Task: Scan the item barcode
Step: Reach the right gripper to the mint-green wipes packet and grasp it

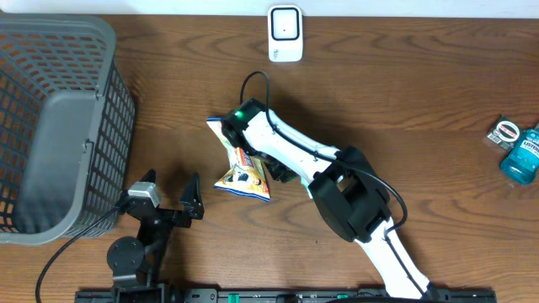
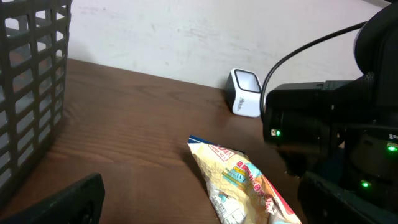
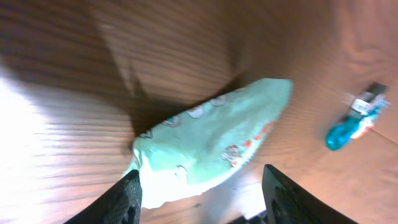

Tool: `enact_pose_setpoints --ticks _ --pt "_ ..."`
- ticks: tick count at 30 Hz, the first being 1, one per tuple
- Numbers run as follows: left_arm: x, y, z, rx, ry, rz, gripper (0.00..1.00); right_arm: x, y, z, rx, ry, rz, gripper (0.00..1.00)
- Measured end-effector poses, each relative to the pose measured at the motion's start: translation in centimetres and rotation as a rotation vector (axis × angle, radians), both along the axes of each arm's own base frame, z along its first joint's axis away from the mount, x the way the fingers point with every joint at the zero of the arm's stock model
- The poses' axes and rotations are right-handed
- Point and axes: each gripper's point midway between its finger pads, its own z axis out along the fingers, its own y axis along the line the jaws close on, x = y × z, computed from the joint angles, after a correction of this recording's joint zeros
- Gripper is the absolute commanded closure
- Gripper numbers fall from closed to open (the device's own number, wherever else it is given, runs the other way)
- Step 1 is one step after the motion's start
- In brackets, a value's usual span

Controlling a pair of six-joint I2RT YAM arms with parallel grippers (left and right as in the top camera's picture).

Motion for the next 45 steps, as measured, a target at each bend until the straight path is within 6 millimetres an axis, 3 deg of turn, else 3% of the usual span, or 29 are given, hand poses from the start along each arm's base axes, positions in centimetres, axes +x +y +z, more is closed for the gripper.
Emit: enact_pose_setpoints --ticks 5,9,13,14,22,34,39,45 --pt "0.0 0.0 0.0 0.000 0.000 0.000 0.02 0.7 0.0 2.4 0.035 -0.087 -0.017 0.46" --pt "0.0 0.0 0.0 0.000 0.000 0.000 0.02 1.7 0.7 5.8 0.148 -0.267 -0.122 0.62" --pt "0.0 0.0 0.0 0.000 0.000 0.000 0.02 3.5 1.5 6.9 0.246 -0.419 -0.223 0.93" --pt "0.0 0.0 0.0 0.000 0.000 0.000 0.02 4.0 1.7 6.6 0.263 -0.439 -0.241 0.99" --pt "0.0 0.0 0.0 0.000 0.000 0.000 0.02 5.0 1.5 1.8 0.321 -0.426 -0.365 0.99" --pt "0.0 0.0 0.0 0.000 0.000 0.000 0.02 3.6 3.0 -0.9 0.402 -0.323 -0.393 0.99" --pt "0.0 0.0 0.0 0.000 0.000 0.000 0.02 0.9 1.3 -3.1 0.329 -0.216 -0.390 0.99" --pt "0.0 0.0 0.0 0.000 0.000 0.000 0.02 -3.3 0.4 -2.8 0.279 0.042 -0.317 0.99"
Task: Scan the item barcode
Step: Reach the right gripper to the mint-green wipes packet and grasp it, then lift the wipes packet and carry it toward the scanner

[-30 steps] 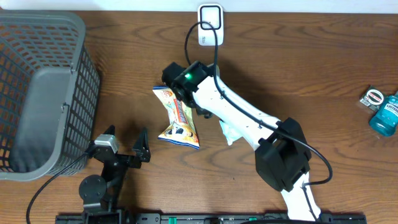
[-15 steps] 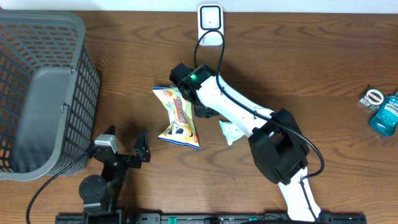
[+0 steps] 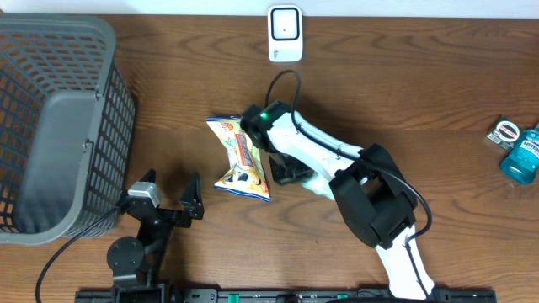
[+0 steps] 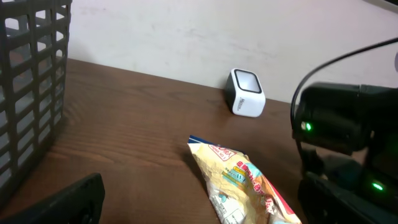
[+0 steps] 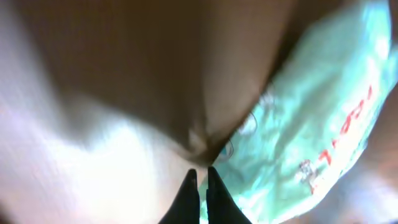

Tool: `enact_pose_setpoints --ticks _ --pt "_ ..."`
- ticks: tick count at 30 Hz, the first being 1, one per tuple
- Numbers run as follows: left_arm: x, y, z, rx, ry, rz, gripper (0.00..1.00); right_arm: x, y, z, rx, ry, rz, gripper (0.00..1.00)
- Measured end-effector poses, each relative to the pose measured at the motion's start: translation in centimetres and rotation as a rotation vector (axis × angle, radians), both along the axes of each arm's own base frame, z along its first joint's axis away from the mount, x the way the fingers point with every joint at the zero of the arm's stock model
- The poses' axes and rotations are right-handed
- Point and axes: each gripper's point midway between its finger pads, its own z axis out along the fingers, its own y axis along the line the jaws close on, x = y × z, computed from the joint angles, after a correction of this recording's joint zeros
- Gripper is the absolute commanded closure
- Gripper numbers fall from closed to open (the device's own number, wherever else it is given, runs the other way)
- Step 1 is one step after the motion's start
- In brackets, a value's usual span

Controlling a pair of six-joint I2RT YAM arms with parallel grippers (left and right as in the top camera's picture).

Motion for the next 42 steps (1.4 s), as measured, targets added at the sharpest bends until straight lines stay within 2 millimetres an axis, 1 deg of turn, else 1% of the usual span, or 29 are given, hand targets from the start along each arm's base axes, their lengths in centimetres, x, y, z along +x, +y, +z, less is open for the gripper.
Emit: enact_pose_setpoints --ticks 1,3,4,7,8,9,11,12,13,14,15,18,20,23,25,28,31,34,35,36,40,42 --pt "0.0 0.0 0.0 0.000 0.000 0.000 0.02 -1.0 -0.8 0.5 -0.030 0.055 0.022 0.99" --pt "0.0 0.0 0.0 0.000 0.000 0.000 0.02 -2.0 -1.8 1.1 -0.075 0.108 0.048 0.99" --pt "0.0 0.0 0.0 0.000 0.000 0.000 0.02 -2.2 -2.3 1.4 -0.099 0.117 0.062 0.99" --pt "0.0 0.0 0.0 0.000 0.000 0.000 0.03 -1.7 -3.0 1.7 -0.137 0.097 0.083 0.99" --pt "0.0 0.0 0.0 0.000 0.000 0.000 0.02 -1.5 -3.1 1.7 -0.145 0.089 0.087 0.94" --pt "0.0 0.0 0.0 0.000 0.000 0.000 0.02 -1.3 -3.1 1.8 -0.150 0.079 0.090 0.72" --pt "0.0 0.0 0.0 0.000 0.000 0.000 0.02 -0.9 -3.0 1.9 -0.146 0.054 0.092 0.44" --pt "0.0 0.0 0.0 0.000 0.000 0.000 0.02 -0.4 -2.8 2.0 -0.134 0.027 0.092 0.34" --pt "0.0 0.0 0.0 0.000 0.000 0.000 0.02 0.0 -2.5 2.2 -0.123 0.000 0.091 0.27" --pt "0.0 0.0 0.0 0.000 0.000 0.000 0.02 0.6 -2.3 2.4 -0.112 -0.038 0.087 0.26" --pt "0.0 0.0 0.0 0.000 0.000 0.000 0.02 1.1 -2.1 2.8 -0.108 -0.072 0.083 0.28" --pt "0.0 0.0 0.0 0.000 0.000 0.000 0.02 2.4 -1.9 3.4 -0.105 -0.170 0.050 0.41" --pt "0.0 0.0 0.0 0.000 0.000 0.000 0.02 2.8 -1.9 3.3 -0.112 -0.215 0.016 0.43" --pt "0.0 0.0 0.0 0.000 0.000 0.000 0.02 2.9 -2.2 2.0 -0.114 -0.255 -0.014 0.44" --pt "0.0 0.0 0.0 0.000 0.000 0.000 0.02 2.7 -2.6 0.7 -0.119 -0.267 -0.027 0.44" --pt "0.0 0.0 0.0 0.000 0.000 0.000 0.02 2.2 -3.7 -0.7 -0.155 -0.279 -0.024 0.46" --pt "0.0 0.0 0.0 0.000 0.000 0.000 0.02 2.4 -4.4 -0.9 -0.167 -0.330 -0.014 0.72" --pt "0.0 0.0 0.0 0.000 0.000 0.000 0.02 2.1 -5.5 -1.4 -0.206 -0.346 -0.010 0.80" --pt "0.0 0.0 0.0 0.000 0.000 0.000 0.02 1.9 -5.8 -1.5 -0.220 -0.342 -0.004 0.91" --pt "0.0 0.0 0.0 0.000 0.000 0.000 0.02 1.7 -6.1 -1.5 -0.231 -0.339 0.002 0.99" --pt "0.0 0.0 0.0 0.000 0.000 0.000 0.02 1.7 -5.9 -1.5 -0.221 -0.315 0.034 0.99" --pt "0.0 0.0 0.0 0.000 0.000 0.000 0.02 1.7 -5.7 -1.5 -0.199 -0.268 0.069 0.99"
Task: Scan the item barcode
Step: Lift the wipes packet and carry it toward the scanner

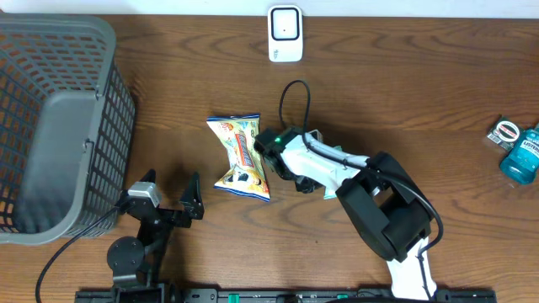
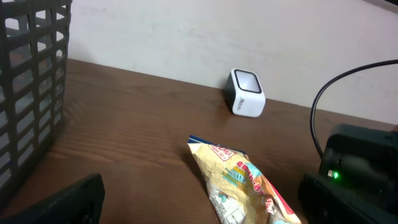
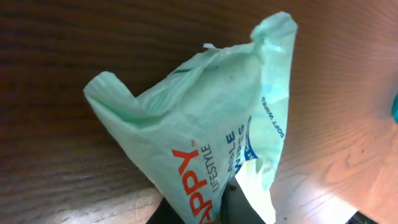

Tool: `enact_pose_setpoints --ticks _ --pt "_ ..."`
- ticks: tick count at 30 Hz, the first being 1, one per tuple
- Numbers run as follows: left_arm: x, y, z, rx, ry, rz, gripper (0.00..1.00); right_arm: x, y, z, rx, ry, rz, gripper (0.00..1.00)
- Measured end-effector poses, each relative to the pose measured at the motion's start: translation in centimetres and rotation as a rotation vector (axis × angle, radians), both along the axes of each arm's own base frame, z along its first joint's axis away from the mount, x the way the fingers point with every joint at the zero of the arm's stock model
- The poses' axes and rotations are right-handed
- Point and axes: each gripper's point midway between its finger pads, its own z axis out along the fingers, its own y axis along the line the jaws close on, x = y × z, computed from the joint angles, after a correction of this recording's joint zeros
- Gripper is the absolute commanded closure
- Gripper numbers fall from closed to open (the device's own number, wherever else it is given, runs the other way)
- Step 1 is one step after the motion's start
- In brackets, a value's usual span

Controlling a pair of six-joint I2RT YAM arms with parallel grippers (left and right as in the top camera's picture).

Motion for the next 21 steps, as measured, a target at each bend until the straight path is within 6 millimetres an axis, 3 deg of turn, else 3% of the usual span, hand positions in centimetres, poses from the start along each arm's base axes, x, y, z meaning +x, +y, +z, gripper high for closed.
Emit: enact_pose_setpoints --ticks 5,8,11,15,21 --pt "0.0 0.0 0.0 0.000 0.000 0.000 0.02 0.4 2.9 0.7 0.219 0.202 0.083 0.99" --pt "0.0 0.0 0.0 0.000 0.000 0.000 0.02 -0.1 6.2 2.1 0.487 0.348 0.193 0.99" --pt "0.0 0.0 0.0 0.000 0.000 0.000 0.02 -1.3 8.2 4.2 0.737 0.469 0.287 0.99" --pt "0.0 0.0 0.0 0.000 0.000 0.000 0.02 -1.7 9.8 7.0 1.080 0.548 0.387 0.99" --pt "0.0 0.0 0.0 0.000 0.000 0.000 0.02 -1.8 10.6 10.4 1.486 0.550 0.433 0.99"
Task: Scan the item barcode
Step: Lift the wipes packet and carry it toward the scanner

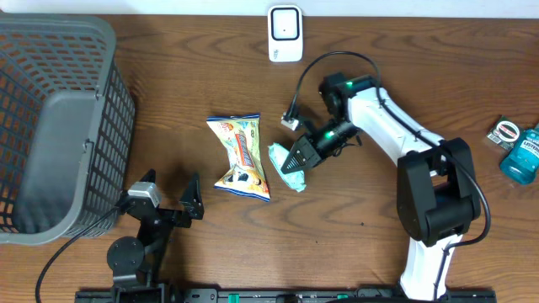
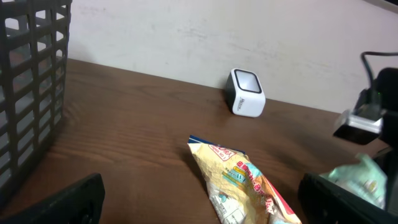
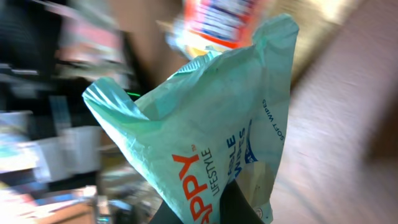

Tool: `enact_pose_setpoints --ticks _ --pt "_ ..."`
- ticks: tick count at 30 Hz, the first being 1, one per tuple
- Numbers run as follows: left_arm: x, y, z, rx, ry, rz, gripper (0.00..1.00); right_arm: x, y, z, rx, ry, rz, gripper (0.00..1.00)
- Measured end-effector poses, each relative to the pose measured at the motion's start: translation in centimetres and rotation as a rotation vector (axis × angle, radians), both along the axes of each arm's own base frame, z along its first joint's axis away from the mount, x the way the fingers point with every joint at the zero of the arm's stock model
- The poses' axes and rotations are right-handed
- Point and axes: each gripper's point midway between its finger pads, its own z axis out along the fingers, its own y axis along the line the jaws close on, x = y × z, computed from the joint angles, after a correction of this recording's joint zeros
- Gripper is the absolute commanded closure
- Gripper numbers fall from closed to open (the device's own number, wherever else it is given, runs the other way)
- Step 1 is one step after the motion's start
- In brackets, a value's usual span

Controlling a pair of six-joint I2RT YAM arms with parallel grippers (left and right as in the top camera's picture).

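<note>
A mint-green wipes packet (image 3: 199, 118) with orange lettering fills the right wrist view, pinched at its lower edge by my right gripper (image 3: 225, 200), which is shut on it. From overhead the right gripper (image 1: 298, 157) holds the packet (image 1: 285, 169) just right of a yellow snack bag (image 1: 240, 156). The white scanner (image 1: 285, 34) stands at the table's far edge, well beyond the packet. My left gripper (image 1: 170, 202) rests open near the front edge, facing the snack bag (image 2: 249, 183) and the scanner (image 2: 246, 92); the packet (image 2: 360, 177) shows at its right.
A large grey wire basket (image 1: 50, 118) fills the left side of the table. A blue bottle (image 1: 522, 156) and a small packaged item (image 1: 505, 131) lie at the far right edge. The right arm's cable (image 1: 324, 63) loops between packet and scanner.
The right arm has swung round: its wrist now sits further back and right, the gripper points down-left, and the green packet has turned and shifted closer to the snack bag. The left arm is unchanged.
First my right gripper stood open over the green packet beside the snack bag. Then its fingers were nearly together at the packet's edge. Then it was shut on the packet low over the table, and now holds it in a new pose. The left gripper stayed open throughout.
</note>
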Motion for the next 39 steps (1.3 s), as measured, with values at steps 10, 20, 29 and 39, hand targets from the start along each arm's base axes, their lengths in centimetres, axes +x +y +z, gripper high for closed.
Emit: enact_pose_setpoints --ticks 10,20,29,39 --pt "0.0 0.0 0.0 0.000 0.000 0.000 0.02 -1.3 1.0 7.8 0.281 0.444 -0.202 0.99" --pt "0.0 0.0 0.0 0.000 0.000 0.000 0.02 1.0 -0.8 8.9 0.360 0.458 -0.300 0.99" --pt "0.0 0.0 0.0 0.000 0.000 0.000 0.02 3.0 -1.2 4.0 0.227 0.107 -0.181 0.99" --pt "0.0 0.0 0.0 0.000 0.000 0.000 0.02 15.6 -1.3 2.3 -0.118 -0.397 -0.385 0.99"
